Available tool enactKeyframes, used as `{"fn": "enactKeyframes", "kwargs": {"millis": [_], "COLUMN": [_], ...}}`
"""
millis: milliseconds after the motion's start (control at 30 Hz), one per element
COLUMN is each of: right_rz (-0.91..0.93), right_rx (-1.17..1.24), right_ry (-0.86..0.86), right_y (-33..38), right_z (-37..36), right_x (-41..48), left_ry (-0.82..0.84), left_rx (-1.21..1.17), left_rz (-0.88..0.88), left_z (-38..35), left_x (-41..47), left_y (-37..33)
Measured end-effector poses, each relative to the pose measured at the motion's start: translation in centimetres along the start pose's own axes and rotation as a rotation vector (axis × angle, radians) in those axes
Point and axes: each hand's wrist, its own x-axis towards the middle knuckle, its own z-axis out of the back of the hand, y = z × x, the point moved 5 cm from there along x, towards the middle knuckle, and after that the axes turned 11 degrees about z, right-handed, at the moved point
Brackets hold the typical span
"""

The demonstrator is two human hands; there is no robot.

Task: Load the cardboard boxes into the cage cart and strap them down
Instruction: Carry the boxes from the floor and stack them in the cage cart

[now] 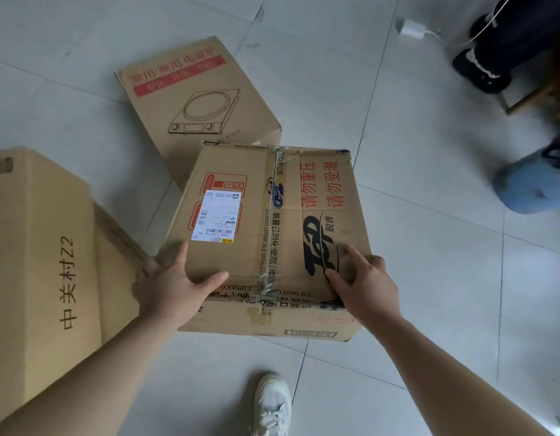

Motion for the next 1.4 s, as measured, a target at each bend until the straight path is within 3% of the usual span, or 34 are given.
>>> {"fn": "enactKeyframes", "kwargs": {"millis": [467,667,767,1000,1200,1400], "right_rz": [-0.068,-0.107,0.036,0.362,0.536,0.686], "right_rx": [-0.019,-0.041,-0.021,-0.005,0.033,0.059], "right_ry": [0.133,0.156,0.114,0.054,0.07,0.105], "right_y": [-6.3,-5.2,-1.5,12.3,25.3,36.3], "right_z": [-13.3,-14.0,-12.2,-6.5,-4.1,-6.5], "right_x": [5.4,5.6,5.6,4.6,1.0,-5.0], "left_ry": [0.032,0.012,-0.083,-0.246,-0.368,-0.337], "left_rx": [0.001,0.127,0.131,0.008,-0.07,-0.061], "left_rz": [-0.02,-0.208,-0.303,-0.299,-0.213,-0.043], "left_z": [-14.0,-13.6,-10.6,0.6,9.5,12.9], "left_x": [4.8,4.8,4.2,1.9,0.1,-0.2], "left_y": [0.5,-1.3,-2.2,1.1,9.3,21.3]}}
